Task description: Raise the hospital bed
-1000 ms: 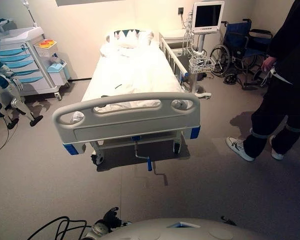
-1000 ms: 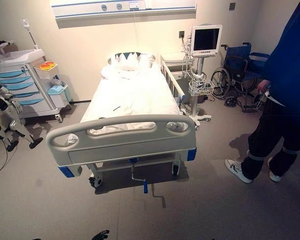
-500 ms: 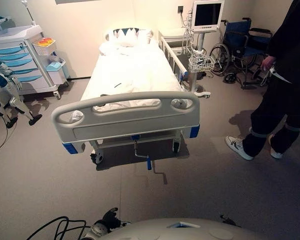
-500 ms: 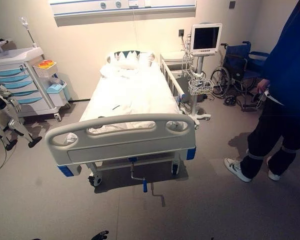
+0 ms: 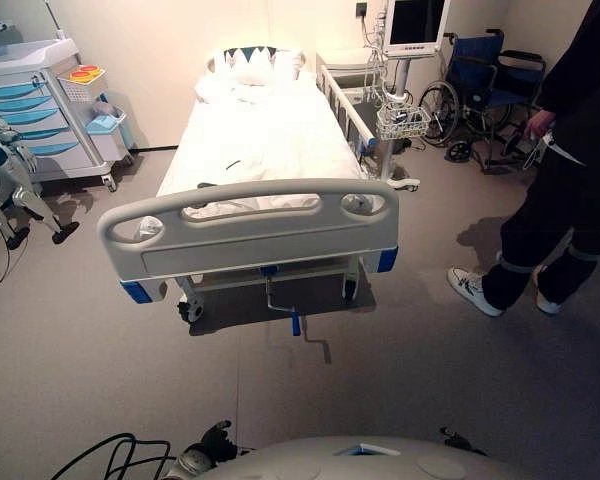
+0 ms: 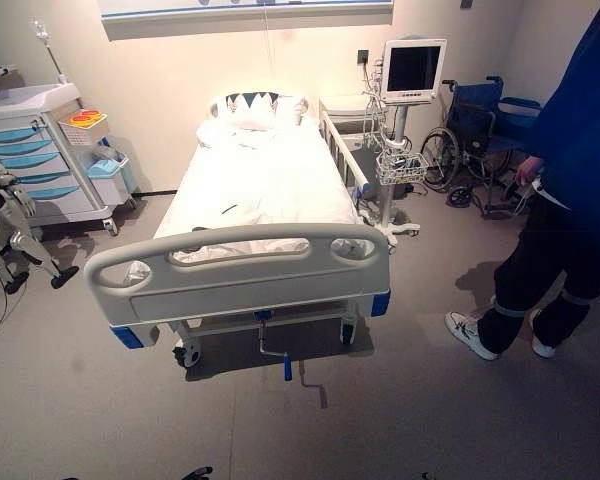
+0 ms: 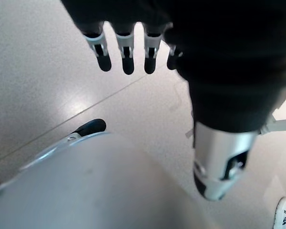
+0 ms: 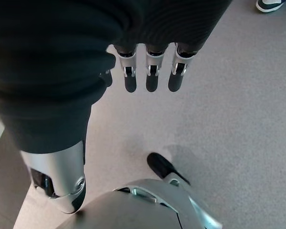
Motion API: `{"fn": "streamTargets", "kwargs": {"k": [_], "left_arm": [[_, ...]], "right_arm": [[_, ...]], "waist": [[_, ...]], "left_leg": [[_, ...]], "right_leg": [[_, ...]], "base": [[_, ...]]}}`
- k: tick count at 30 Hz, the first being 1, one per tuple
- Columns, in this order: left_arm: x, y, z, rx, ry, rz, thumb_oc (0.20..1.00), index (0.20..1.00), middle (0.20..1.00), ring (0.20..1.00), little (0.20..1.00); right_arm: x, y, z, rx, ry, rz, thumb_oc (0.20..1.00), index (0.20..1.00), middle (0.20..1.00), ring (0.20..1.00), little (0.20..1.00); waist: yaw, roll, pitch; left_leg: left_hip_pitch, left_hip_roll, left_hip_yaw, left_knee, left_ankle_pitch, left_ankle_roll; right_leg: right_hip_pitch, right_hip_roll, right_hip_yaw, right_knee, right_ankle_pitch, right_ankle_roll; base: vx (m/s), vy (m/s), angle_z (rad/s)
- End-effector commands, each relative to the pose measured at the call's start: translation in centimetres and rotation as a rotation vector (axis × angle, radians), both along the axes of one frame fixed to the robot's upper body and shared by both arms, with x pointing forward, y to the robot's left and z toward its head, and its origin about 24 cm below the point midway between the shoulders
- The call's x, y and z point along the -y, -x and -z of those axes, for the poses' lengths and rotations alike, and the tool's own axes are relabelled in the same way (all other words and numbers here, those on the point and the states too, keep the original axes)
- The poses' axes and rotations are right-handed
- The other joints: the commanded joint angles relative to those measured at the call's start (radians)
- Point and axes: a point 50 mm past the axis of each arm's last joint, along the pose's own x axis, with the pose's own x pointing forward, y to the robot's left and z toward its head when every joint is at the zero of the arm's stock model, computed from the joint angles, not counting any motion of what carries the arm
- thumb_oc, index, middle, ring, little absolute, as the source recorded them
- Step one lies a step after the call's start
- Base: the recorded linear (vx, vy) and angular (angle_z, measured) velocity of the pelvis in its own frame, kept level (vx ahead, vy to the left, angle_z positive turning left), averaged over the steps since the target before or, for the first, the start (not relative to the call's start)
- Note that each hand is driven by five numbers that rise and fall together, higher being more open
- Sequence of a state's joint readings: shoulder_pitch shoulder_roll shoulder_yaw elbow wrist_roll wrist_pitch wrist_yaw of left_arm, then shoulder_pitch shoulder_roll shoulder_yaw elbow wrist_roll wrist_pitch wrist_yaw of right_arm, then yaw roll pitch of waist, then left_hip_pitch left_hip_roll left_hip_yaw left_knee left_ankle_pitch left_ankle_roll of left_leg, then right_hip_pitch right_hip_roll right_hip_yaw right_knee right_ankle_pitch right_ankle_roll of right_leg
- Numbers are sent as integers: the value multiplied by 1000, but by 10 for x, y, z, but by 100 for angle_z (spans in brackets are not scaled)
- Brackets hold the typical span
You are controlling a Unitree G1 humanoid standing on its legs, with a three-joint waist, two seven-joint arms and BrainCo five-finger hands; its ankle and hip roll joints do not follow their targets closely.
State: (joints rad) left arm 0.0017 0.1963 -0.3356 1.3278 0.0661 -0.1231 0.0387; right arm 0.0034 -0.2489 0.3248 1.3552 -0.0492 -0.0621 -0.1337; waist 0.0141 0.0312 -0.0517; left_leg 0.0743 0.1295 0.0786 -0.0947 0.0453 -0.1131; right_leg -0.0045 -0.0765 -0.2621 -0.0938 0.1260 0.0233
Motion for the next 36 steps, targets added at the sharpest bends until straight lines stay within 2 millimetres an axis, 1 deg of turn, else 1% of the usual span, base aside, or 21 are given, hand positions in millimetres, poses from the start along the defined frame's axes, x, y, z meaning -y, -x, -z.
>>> {"fn": "streamTargets", "kwargs": {"k": [1, 4, 7, 23, 24, 25, 26, 27, 28, 30, 31, 33, 34, 35, 36], "left_arm": [[9, -16, -1, 24, 0, 56, 1000, 1000, 1000, 1000, 1000], [10, -18, -1, 30, -2, 59, 1000, 1000, 1000, 1000, 1000], [10, -17, -1, 27, -3, 57, 1000, 1000, 1000, 1000, 1000], [8, -16, -1, 24, -7, 45, 1000, 1000, 1000, 1000, 1000], [8, -15, -1, 24, -4, 38, 1000, 1000, 1000, 1000, 1000], [8, -15, -1, 28, 1, 9, 1000, 1000, 1000, 1000, 1000], [4, -15, -2, 56, 8, -96, 1000, 1000, 1000, 1000, 1000], [4, -15, -2, 56, 8, -97, 1000, 1000, 1000, 1000, 1000], [-1, -22, -4, 102, 11, -194, 1000, 1000, 1000, 1000, 1000], [-6, -37, -10, 181, 11, -265, 1000, 1000, 1000, 1000, 1000], [-7, -46, -14, 231, 23, -289, 1000, 1000, 1000, 1000, 1000], [-2, -56, -18, 285, 60, -306, 1000, 1000, 1000, 1000, 1000], [-4, -71, -24, 332, 75, -315, 1000, 1000, 1000, 1000, 1000], [-10, -75, -27, 362, 90, -377, 1000, 1000, 1000, 1000, 1000], [-18, -75, -31, 425, 126, -517, 1000, 1000, 1000, 1000, 1000]], "right_arm": [[-13, -40, -5, 85, -25, -63, 1000, 1000, 1000, 1000, 1000], [-21, -46, -5, 108, -42, -77, 1000, 1000, 1000, 1000, 1000], [-25, -47, -5, 117, -49, -80, 1000, 1000, 1000, 1000, 1000], [-30, -53, -6, 139, -64, -84, 1000, 1000, 1000, 1000, 1000], [-30, -54, -6, 142, -66, -83, 1000, 1000, 1000, 1000, 1000], [-31, -51, -5, 137, -73, -77, 1000, 1000, 1000, 1000, 1000], [-32, -51, -5, 146, -79, -60, 1000, 1000, 1000, 1000, 1000], [-32, -51, -5, 146, -79, -60, 1000, 1000, 1000, 1000, 1000], [-33, -54, -6, 163, -84, -44, 1000, 1000, 1000, 1000, 1000], [-33, -62, -9, 207, -97, -14, 1000, 1000, 1000, 1000, 1000], [-34, -67, -11, 239, -105, -5, 1000, 1000, 1000, 1000, 1000], [-36, -67, -12, 253, -118, 0, 1000, 1000, 1000, 1000, 1000], [-37, -66, -12, 251, -118, -11, 1000, 1000, 1000, 1000, 1000], [-35, -66, -12, 254, -118, -6, 1000, 1000, 1000, 1000, 1000], [-32, -69, -15, 283, -115, 7, 1000, 1000, 1000, 1000, 1000]], "waist": [[-5, -39, 37], [-6, -40, 37], [-6, -41, 35], [-3, -47, 35], [-3, -47, 36], [-2, -47, 37], [0, -49, 41], [0, -49, 41], [2, -50, 44], [2, -51, 51], [2, -50, 55], [2, -48, 56], [-4, -46, 53], [-4, -43, 52], [1, -40, 58]], "left_leg": [[46, -86, 1, 22, -78, 79], [47, -86, 2, 21, -77, 79], [50, -86, 4, 20, -78, 79], [55, -87, 8, 17, -78, 80], [55, -87, 8, 17, -78, 80], [54, -87, 7, 17, -77, 81], [50, -87, 4, 19, -74, 81], [50, -88, 4, 19, -74, 81], [46, -89, 1, 22, -71, 80], [43, -89, -1, 25, -68, 81], [42, -89, -3, 31, -68, 81], [46, -90, -4, 33, -68, 81], [49, -91, -2, 32, -69, 80], [54, -92, -3, 30, -68, 80], [50, -94, -7, 35, -66, 79]], "right_leg": [[92, -38, 22, 44, -92, 102], [92, -36, 23, 42, -93, 101], [95, -35, 25, 39, -94, 100], [96, -34, 33, 34, -89, 99], [96, -34, 33, 34, -89, 99], [95, -35, 33, 33, -88, 99], [93, -36, 33, 35, -87, 100], [93, -36, 33, 35, -87, 100], [89, -38, 32, 39, -87, 99], [87, -39, 34, 43, -87, 98], [87, -41, 34, 45, -87, 98], [95, -42, 33, 44, -88, 97], [98, -43, 31, 44, -88, 98], [102, -44, 30, 44, -90, 97], [103, -47, 24, 45, -92, 97]], "base": [[0, 0, 0], [0, 0, 0], [0, 0, 0], [0, 0, 0], [0, 0, 0], [-43, -31, 0], [-40, -28, 0], [-58, -37, 0], [-39, -26, -1], [-57, -33, 0], [-51, -28, 0], [-16, -11, 0], [0, 0, 0], [0, 0, 0], [0, 0, 0]]}}
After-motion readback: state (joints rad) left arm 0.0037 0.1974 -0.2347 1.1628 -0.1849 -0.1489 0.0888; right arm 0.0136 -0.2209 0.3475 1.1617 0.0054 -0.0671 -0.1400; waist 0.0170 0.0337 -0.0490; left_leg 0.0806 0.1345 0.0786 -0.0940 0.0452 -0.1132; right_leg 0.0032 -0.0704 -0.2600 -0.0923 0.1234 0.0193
